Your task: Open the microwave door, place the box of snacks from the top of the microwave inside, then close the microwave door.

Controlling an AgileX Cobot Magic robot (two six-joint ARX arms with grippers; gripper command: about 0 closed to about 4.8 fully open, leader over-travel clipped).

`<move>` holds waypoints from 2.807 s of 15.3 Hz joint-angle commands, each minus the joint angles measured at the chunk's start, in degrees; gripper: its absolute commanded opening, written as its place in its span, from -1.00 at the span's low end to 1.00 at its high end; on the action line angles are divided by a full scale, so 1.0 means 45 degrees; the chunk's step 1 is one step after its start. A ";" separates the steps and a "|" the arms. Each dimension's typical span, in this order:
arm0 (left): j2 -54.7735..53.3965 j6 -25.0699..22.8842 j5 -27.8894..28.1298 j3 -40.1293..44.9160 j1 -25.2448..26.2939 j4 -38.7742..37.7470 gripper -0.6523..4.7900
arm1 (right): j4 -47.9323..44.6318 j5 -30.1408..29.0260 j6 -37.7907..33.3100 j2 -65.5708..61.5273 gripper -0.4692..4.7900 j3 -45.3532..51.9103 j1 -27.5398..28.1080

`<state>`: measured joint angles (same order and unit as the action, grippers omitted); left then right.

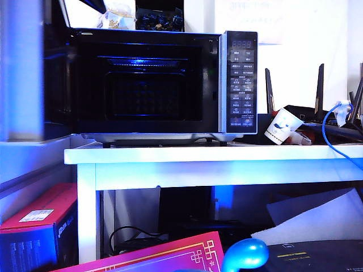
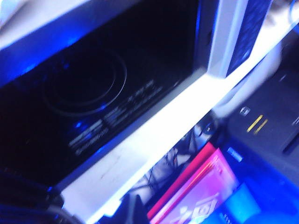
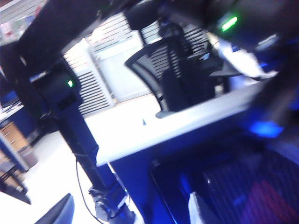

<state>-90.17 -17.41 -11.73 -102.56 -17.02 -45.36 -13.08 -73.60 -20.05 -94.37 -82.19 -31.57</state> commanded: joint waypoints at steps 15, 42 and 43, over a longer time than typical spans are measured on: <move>-0.0010 0.1171 0.1511 0.0019 0.0000 0.1462 -0.78 | -0.1768 0.9044 0.2565 0.0189 1.00 -0.0053 0.1287; -0.1982 0.5523 0.5129 0.0019 -0.1307 1.1414 1.00 | -0.1855 1.0146 0.2603 0.0189 1.00 -0.0083 0.1336; -0.2108 0.5498 0.5741 0.0024 -0.1506 1.1633 1.00 | -0.1744 1.0142 0.2603 0.0189 1.00 -0.0165 0.1336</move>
<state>-99.53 7.75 11.29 -102.30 -23.29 5.30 -20.27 -28.08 -8.49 -93.86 -82.19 -25.52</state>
